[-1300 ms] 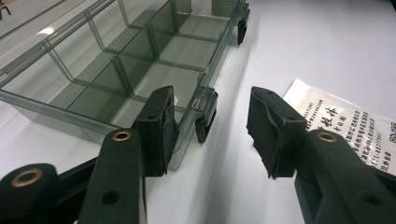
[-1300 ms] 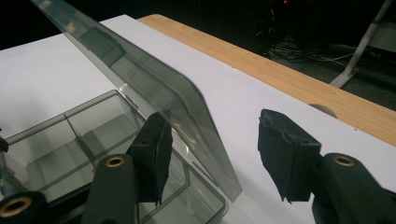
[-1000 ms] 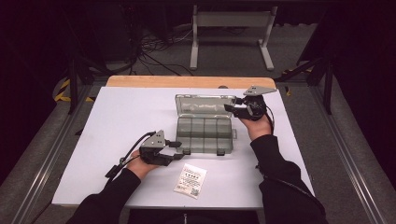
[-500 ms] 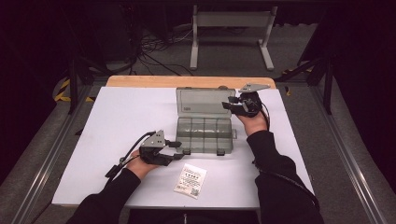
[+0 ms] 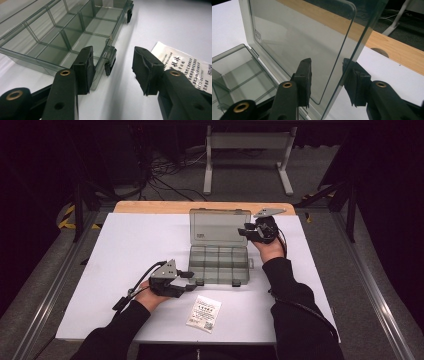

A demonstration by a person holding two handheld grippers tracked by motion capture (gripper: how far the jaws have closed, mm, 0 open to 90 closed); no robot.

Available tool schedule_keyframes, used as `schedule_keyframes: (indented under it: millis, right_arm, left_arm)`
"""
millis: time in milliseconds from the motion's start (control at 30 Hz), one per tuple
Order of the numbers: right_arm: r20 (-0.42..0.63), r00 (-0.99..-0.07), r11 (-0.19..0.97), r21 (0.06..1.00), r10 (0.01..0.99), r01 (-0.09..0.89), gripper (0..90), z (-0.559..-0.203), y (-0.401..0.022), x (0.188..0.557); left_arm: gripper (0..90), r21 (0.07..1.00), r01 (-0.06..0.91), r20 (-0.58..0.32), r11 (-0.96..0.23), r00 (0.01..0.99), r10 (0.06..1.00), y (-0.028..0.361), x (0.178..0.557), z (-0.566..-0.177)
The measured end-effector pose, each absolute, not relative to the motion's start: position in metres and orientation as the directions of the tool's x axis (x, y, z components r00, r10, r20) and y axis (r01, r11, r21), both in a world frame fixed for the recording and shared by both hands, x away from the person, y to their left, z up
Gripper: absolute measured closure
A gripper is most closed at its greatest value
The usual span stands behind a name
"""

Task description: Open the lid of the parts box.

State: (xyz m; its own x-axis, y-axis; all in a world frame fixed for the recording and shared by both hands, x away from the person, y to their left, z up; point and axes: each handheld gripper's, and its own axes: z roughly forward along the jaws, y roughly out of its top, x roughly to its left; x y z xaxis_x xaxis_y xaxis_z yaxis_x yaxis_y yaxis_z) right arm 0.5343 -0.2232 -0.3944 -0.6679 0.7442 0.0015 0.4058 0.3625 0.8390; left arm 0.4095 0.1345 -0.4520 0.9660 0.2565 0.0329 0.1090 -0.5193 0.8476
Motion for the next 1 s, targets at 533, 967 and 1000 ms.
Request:
schedule_keyframes:
  millis: [533, 967, 1000]
  right_arm:
    - [0.002, -0.649, 0.371, 0.820, 0.761, 0.437, 47.3, -0.403, -0.218, 0.543]
    - [0.026, -0.643, 0.374, 0.796, 0.765, 0.477, 33.1, -0.413, -0.213, 0.551]
    - [0.028, -0.642, 0.374, 0.793, 0.767, 0.481, 32.9, -0.413, -0.213, 0.551]
  left_arm:
    - [52.3, 0.845, 0.110, 0.034, -0.523, 0.966, 0.257, 0.136, 0.410, -0.452]
    - [51.8, 0.846, 0.110, 0.031, -0.522, 0.966, 0.255, 0.135, 0.410, -0.452]
    - [51.6, 0.846, 0.110, 0.031, -0.522, 0.967, 0.254, 0.135, 0.410, -0.452]
